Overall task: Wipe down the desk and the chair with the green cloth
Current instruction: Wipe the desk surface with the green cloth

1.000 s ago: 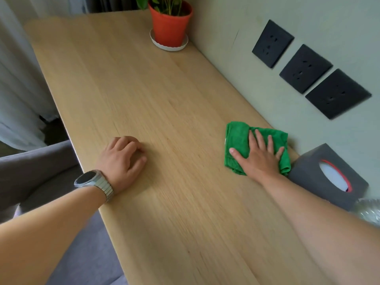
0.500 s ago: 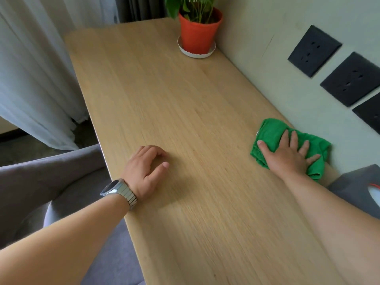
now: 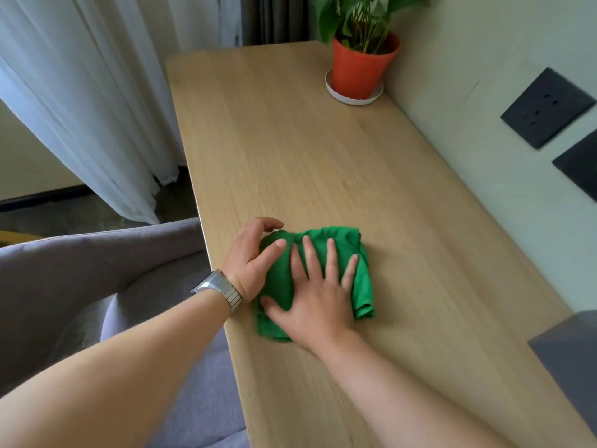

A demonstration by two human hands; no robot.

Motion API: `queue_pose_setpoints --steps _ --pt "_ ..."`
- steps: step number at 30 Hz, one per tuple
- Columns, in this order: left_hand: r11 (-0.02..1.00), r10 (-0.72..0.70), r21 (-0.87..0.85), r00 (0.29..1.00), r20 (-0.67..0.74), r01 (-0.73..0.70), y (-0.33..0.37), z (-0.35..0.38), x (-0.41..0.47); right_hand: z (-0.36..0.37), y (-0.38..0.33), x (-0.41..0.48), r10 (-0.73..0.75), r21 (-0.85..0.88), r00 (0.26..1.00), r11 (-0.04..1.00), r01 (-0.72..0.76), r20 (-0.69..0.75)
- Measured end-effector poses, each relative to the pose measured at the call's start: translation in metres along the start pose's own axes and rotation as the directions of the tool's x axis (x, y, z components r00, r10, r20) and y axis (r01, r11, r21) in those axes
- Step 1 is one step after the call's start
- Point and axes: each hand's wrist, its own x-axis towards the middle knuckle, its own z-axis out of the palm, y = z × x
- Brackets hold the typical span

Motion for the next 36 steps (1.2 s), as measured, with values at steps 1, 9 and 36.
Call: queue_pose_setpoints --steps 1,9,36 --pt "1.0 -0.014 -0.025 1.0 -0.022 0.014 -0.001 -0.001 0.001 0.0 -0.014 -0.005 -0.013 0.012 1.0 1.0 0.013 0.008" --pt "0.935 0.031 0.351 0.997 0.069 -0.054 -0.027 -0.043 0.075 0.007 -0.069 -0.014 -0.139 0.091 0.99 0.986 0.139 -0.003" --pt "0.922 0.112 0.355 0.985 0.129 -0.152 -0.043 -0.061 0.105 -0.028 0.234 0.168 0.507 -0.054 0.86 0.859 -0.51 -0.06"
